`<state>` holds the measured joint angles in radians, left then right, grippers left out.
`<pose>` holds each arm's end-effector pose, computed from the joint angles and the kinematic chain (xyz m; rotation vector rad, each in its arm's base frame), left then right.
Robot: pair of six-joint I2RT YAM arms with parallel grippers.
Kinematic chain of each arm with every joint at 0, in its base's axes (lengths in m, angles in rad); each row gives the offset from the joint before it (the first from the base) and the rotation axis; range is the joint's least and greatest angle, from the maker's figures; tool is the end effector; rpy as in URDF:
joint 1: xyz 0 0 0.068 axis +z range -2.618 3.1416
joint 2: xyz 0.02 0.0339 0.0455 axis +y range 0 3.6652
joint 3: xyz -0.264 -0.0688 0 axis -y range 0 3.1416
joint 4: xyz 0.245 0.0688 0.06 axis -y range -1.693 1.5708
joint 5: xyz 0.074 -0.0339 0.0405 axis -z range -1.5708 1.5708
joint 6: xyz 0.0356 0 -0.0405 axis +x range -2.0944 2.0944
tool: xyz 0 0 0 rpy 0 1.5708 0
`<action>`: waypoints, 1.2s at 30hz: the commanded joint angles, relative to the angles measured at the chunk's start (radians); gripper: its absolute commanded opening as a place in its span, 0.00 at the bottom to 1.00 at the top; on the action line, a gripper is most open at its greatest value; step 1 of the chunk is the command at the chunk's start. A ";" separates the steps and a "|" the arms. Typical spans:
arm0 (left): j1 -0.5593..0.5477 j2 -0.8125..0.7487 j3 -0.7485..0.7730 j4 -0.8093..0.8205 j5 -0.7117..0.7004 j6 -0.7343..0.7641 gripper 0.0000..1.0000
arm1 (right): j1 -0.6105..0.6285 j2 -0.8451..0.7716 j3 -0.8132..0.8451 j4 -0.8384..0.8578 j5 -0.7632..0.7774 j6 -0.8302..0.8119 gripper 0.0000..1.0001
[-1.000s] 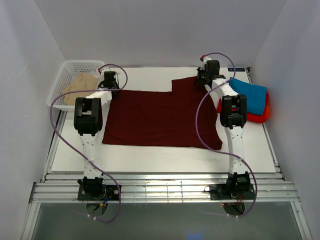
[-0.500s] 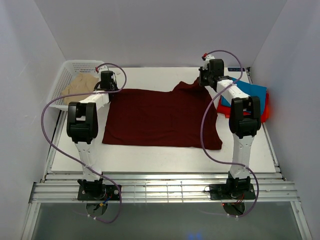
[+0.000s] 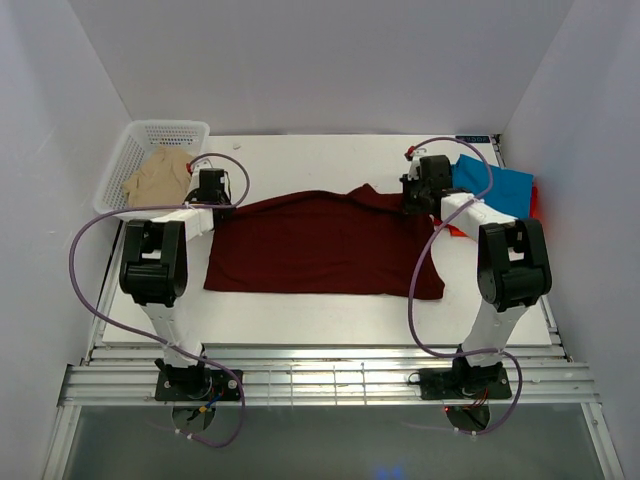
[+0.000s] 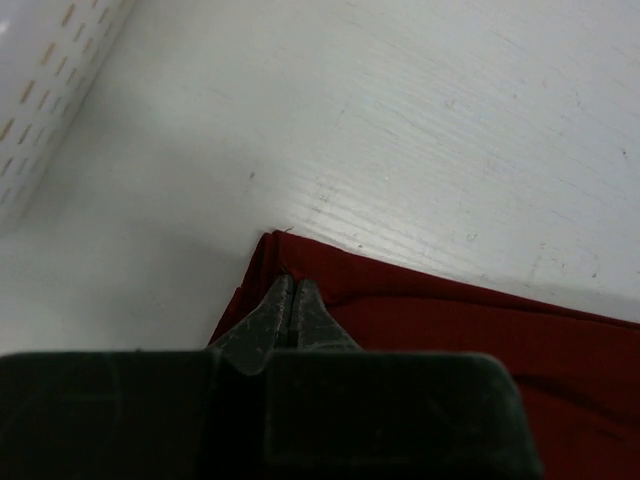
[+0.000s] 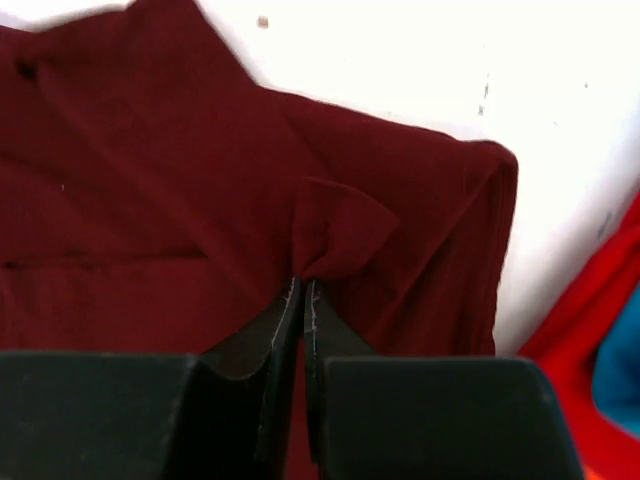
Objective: Fold and stack the t-shirts
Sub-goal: Fold the tshirt
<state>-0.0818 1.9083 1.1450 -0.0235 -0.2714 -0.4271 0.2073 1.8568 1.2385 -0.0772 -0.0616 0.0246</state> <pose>0.4018 -0.0234 0.1599 -0.5273 2.2618 0.0651 0.4037 0.0871 0.2035 -0.2398 2.2593 0.1925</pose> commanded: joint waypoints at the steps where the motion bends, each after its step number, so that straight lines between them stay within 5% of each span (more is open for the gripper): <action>1: -0.001 -0.117 -0.027 -0.004 -0.058 -0.030 0.00 | 0.006 -0.112 -0.051 0.045 0.026 0.020 0.08; 17: -0.001 -0.376 -0.218 -0.030 -0.126 -0.096 0.00 | 0.021 -0.344 -0.208 -0.033 0.088 0.026 0.08; 31: -0.003 -0.361 -0.284 -0.183 -0.130 -0.186 0.01 | 0.050 -0.374 -0.287 -0.140 0.166 0.058 0.08; 32: -0.007 -0.361 -0.286 -0.196 -0.135 -0.200 0.07 | 0.053 -0.370 -0.283 -0.156 0.175 0.066 0.08; 33: -0.009 -0.364 -0.289 -0.214 -0.155 -0.211 0.27 | 0.058 -0.357 -0.274 -0.176 0.199 0.075 0.14; 36: -0.012 -0.397 -0.310 -0.240 -0.218 -0.257 0.57 | 0.073 -0.343 -0.243 -0.229 0.261 0.095 0.47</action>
<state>-0.0887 1.5620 0.8551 -0.2070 -0.4023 -0.6197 0.2661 1.5135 0.9535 -0.2413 0.1120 0.0940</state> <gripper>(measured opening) 0.512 0.414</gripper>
